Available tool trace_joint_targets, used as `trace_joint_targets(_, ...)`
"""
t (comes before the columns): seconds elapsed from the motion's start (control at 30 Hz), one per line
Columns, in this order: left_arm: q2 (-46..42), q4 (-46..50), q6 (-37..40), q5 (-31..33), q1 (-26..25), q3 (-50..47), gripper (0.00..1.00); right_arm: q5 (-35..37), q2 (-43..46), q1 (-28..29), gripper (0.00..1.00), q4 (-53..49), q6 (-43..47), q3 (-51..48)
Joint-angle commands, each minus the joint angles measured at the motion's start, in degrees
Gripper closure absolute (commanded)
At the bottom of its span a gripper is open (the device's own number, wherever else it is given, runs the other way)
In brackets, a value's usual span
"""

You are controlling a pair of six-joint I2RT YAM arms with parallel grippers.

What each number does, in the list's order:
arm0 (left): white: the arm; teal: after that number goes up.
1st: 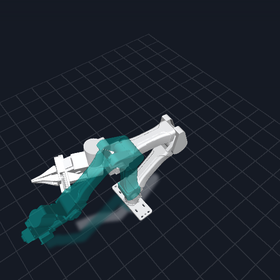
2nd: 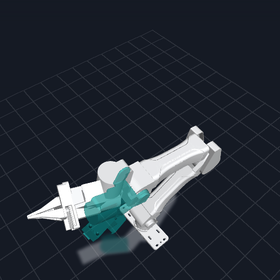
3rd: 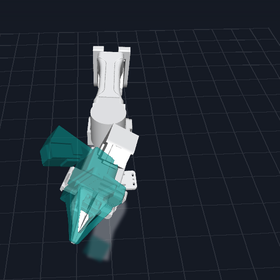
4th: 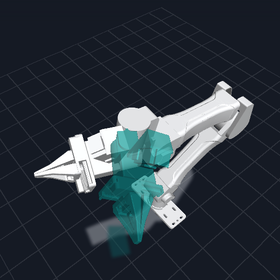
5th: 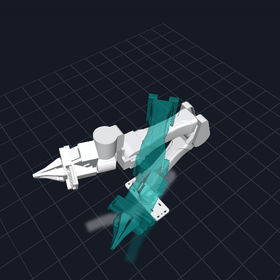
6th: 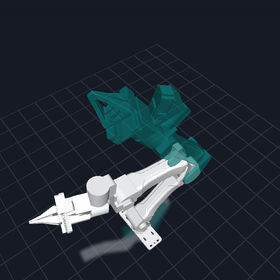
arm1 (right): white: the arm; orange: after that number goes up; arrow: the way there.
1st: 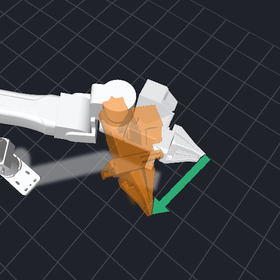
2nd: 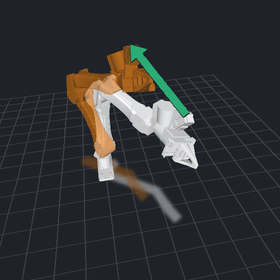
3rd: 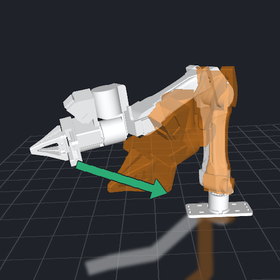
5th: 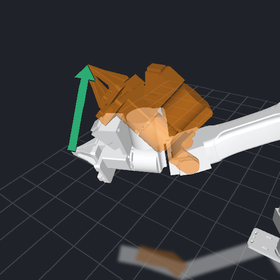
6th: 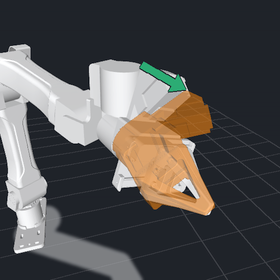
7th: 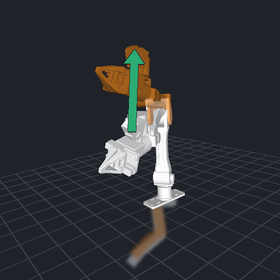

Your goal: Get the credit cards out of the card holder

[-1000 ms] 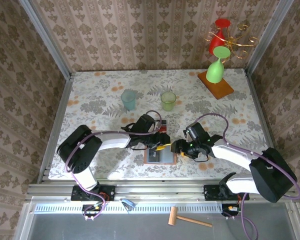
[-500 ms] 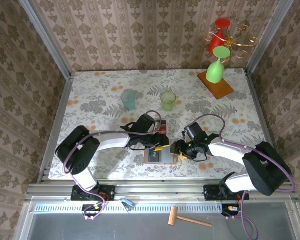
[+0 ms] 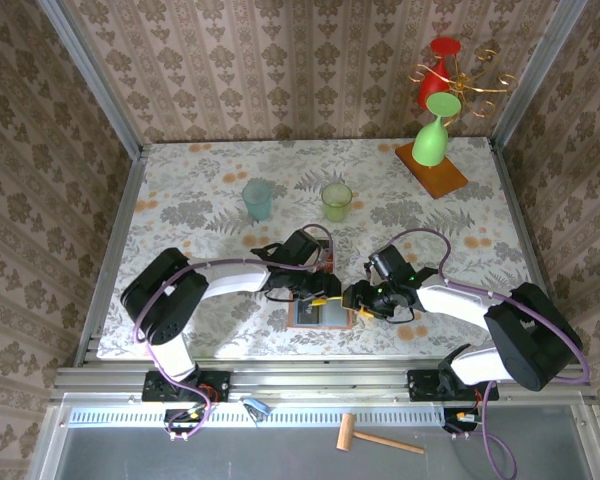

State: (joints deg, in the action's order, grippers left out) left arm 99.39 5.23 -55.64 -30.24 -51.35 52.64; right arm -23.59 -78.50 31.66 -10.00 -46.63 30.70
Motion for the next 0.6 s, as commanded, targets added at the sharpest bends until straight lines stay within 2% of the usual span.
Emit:
trace_joint_targets(0.0, -0.06, -0.68, -0.62, 0.31, -0.57, -0.79, 0.53, -1.47, -0.87, 0.27, 0.50, 2.41, -0.18, 0.33)
trace_joint_targets(0.27, -8.86, -9.63, -5.07, 1.34, 3.78, -8.29, 0.54, -2.07, -3.50, 0.26, 0.66, 4.10, -0.30, 0.72)
trace_joint_targets(0.4, -14.09, -8.90, -5.03, 2.50, 5.86, -10.93, 0.54, -1.98, -4.34, 0.25, 0.75, 4.64, -0.04, 1.37)
trace_joint_targets(0.57, -19.57, -6.65, -4.62, 3.76, 8.29, -14.15, 0.54, -1.57, -5.65, 0.31, 0.79, 3.74, 0.83, 3.12)
